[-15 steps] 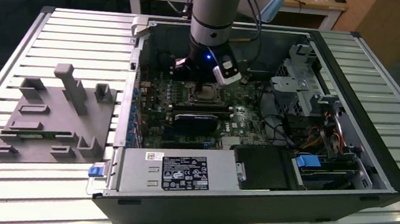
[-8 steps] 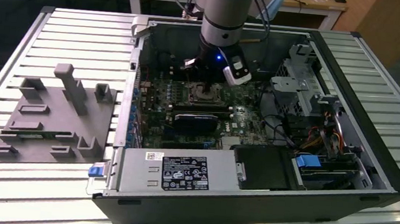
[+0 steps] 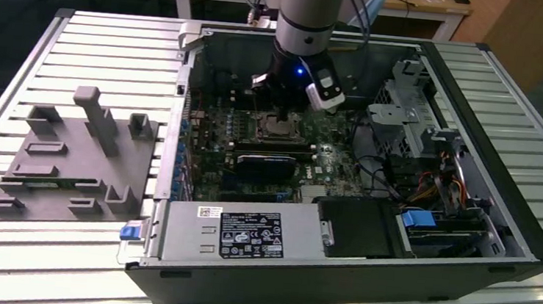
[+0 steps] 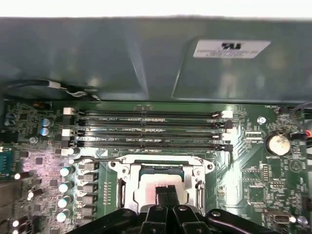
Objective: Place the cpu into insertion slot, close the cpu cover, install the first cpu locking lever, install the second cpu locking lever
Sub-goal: 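Close the cpu cover, then install the first cpu locking lever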
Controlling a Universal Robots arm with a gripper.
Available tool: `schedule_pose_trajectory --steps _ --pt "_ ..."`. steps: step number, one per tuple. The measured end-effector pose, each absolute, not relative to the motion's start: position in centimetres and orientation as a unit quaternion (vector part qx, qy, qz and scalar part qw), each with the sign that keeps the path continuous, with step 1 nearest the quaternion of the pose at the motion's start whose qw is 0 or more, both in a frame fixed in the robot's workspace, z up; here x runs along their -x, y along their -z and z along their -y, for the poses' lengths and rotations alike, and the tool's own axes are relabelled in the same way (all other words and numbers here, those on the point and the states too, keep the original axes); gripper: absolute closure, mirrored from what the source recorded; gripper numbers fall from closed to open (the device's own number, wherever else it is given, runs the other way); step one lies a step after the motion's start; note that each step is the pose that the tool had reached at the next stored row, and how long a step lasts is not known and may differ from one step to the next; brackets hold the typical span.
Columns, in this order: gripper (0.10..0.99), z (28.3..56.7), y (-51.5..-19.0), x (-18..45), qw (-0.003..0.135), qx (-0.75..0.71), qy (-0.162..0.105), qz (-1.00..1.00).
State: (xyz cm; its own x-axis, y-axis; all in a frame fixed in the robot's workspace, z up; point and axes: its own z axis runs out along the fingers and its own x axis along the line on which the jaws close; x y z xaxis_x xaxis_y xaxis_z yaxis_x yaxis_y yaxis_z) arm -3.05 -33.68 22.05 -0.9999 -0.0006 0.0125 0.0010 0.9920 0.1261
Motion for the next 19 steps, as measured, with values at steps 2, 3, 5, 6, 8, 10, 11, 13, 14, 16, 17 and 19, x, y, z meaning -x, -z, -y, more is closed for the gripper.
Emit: schedule_pose_trajectory --steps 2,3,5,6,8,10,11,13,14,16,17,19 --pt "0.980 33.7 -22.6 3.1 0.006 0.000 0.062 0.998" --pt "0.980 33.7 -22.8 3.1 0.006 0.000 0.061 0.998" --pt "0.980 33.7 -23.2 3.1 0.006 0.000 0.059 0.998" --pt "0.980 33.7 -23.4 3.1 0.006 0.000 0.058 0.998" --pt "0.980 33.6 -23.6 3.0 0.006 0.000 0.054 0.999" --pt "0.980 33.6 -23.7 3.0 0.006 0.000 0.052 0.999" --pt "0.980 33.7 -23.7 3.0 0.006 0.000 0.052 0.999" --pt "0.980 33.7 -23.7 3.0 0.006 0.000 0.052 0.999" --pt "0.980 33.7 -23.7 3.0 0.006 0.000 0.052 0.999" --pt "0.980 33.7 -23.7 3.0 0.006 0.000 0.052 0.999" --pt "0.980 33.7 -23.7 3.0 0.006 0.000 0.052 0.999" --pt "0.980 33.7 -23.7 3.0 0.006 0.000 0.052 0.999"
